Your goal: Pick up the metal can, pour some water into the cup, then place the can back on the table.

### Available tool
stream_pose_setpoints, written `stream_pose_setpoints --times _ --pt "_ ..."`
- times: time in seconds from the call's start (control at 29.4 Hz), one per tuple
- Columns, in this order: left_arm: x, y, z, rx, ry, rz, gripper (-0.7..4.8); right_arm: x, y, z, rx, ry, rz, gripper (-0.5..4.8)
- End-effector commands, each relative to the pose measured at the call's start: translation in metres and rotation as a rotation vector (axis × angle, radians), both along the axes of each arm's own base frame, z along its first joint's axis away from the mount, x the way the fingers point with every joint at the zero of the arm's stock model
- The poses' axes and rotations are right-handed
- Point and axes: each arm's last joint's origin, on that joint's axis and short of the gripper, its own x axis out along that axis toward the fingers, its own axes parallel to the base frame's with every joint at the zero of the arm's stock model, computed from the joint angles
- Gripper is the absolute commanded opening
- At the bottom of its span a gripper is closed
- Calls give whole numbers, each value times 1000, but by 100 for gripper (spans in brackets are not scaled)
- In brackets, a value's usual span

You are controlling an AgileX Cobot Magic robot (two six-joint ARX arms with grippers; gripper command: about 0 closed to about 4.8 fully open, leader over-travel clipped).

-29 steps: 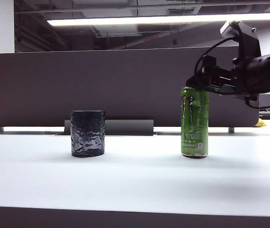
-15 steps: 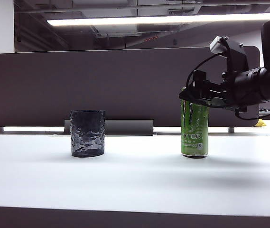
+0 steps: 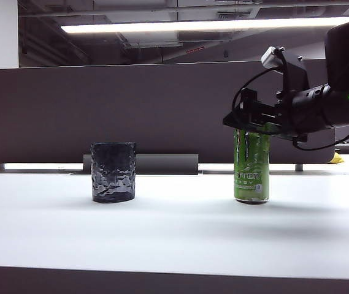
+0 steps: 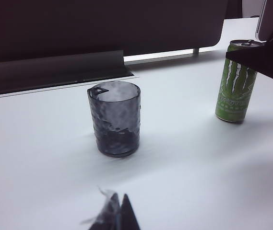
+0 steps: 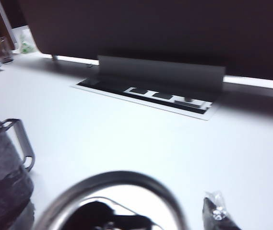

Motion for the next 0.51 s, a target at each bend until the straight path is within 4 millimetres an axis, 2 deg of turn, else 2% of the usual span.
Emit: stream_pose_setpoints --times 0.03,0.51 --pt "0 0 2 -6 -12 0 -5 1 5 0 4 -9 17 479" --pt "0 0 2 -6 -12 0 -5 1 7 -6 -6 20 14 479"
